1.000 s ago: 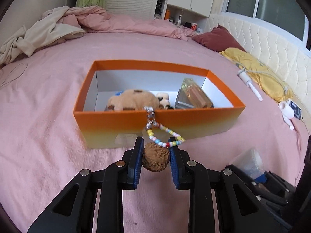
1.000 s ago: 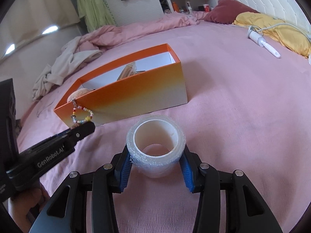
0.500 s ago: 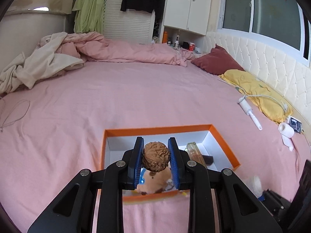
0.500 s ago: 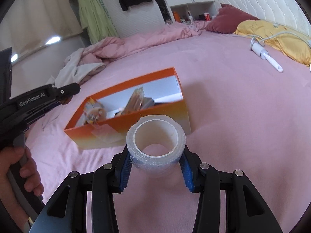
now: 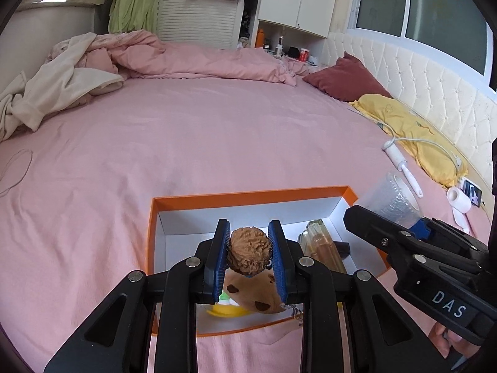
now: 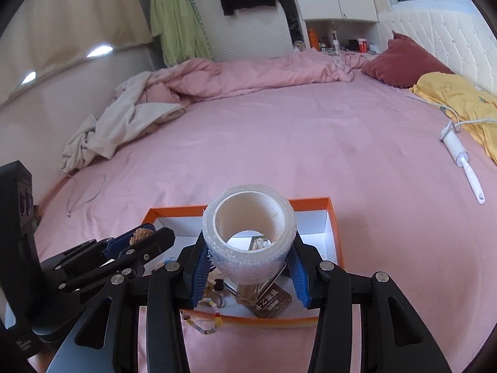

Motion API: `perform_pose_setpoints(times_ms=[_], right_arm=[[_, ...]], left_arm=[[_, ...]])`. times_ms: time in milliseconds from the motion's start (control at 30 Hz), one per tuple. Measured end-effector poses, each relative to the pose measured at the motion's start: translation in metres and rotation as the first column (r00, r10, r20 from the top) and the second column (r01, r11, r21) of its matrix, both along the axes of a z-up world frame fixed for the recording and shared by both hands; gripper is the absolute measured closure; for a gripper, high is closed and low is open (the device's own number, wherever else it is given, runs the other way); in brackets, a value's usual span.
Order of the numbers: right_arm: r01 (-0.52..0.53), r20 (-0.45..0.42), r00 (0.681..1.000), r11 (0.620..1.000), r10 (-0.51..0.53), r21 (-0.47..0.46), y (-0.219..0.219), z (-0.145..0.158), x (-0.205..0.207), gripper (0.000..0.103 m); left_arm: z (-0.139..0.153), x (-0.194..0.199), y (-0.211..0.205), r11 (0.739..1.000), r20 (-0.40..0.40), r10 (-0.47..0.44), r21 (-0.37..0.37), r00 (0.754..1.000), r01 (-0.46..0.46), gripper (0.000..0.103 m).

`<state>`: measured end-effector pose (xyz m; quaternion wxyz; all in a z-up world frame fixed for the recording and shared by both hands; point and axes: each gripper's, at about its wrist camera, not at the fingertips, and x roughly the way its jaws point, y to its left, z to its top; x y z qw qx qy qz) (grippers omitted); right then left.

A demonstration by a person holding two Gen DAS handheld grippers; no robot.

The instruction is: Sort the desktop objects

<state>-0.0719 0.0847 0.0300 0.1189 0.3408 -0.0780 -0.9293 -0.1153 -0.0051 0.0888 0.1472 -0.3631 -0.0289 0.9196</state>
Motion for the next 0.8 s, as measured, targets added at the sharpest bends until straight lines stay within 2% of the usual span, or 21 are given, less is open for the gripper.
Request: perform_pose_setpoints(times_ms=[133,167,200,233,267,400,467,567,633,700,767,800], right_arm=[[0.019,0.012,1.000,1.000,-0.019,-0.001,0.000,-0.007,-0.006,0.058],[0.022,0.017,1.000,1.000,-0.022,-0.011,0.002,-0.008,-0.006,0.058],[0.025,0.021,0.999,0.999,-0.025,-0.019,0.003,-0.009,-0.007,0.058],[0.033,0.021,0.999,0.999,-0.032,-0.024,0.005,-0.010,-0.006,0.057],[0.039,0.015,0.999,0.999,-0.039,-0.026,0.006,-0.010,-0.005,0.051],[0.054,-0.024,0.998,0.998,-0.055,-0.038,0.010,-0.006,0.006,0.043],[0.060,-0.031,0.998,0.997,-0.062,-0.053,0.013,-0.005,0.011,0.040],[0.056,-0.031,0.998,0.992,-0.060,-0.117,0.021,-0.004,0.022,0.040],[0.046,-0.028,0.998,0.983,-0.052,-0.178,0.027,-0.005,0.033,0.040],[0.038,-0.017,0.999,0.975,-0.042,-0.219,0.030,-0.010,0.046,0.048],[0.047,0.016,0.999,0.971,-0.044,-0.237,0.030,-0.021,0.056,0.050],[0.052,0.035,0.998,0.967,-0.045,-0.249,0.030,-0.028,0.060,0.050]], left_arm=[[-0.005,-0.006,0.001,1.000,0.030,0.012,-0.014,0.999,-0.012,0.075],[-0.007,-0.007,0.000,0.999,0.042,0.029,-0.015,0.999,-0.029,0.063],[-0.008,-0.008,-0.001,0.998,0.052,0.055,-0.015,0.997,-0.054,0.057],[-0.008,-0.008,-0.003,0.997,0.054,0.081,-0.012,0.995,-0.081,0.038],[-0.007,-0.005,-0.006,0.995,0.045,0.102,0.001,0.994,-0.102,0.026],[0.002,0.014,-0.017,0.989,-0.011,0.136,0.065,0.991,-0.135,0.026],[0.004,0.022,-0.021,0.987,-0.012,0.141,0.076,0.990,-0.139,0.026],[0.002,0.037,-0.029,0.983,-0.007,0.159,0.093,0.987,-0.158,0.026],[-0.003,0.053,-0.039,0.972,-0.002,0.190,0.139,0.982,-0.188,0.026],[-0.013,0.073,-0.049,0.958,-0.011,0.227,0.184,0.974,-0.221,0.026],[-0.026,0.095,-0.058,0.943,-0.027,0.257,0.225,0.966,-0.245,0.026],[-0.037,0.104,-0.059,0.947,-0.031,0.238,0.228,0.971,-0.225,0.026]])
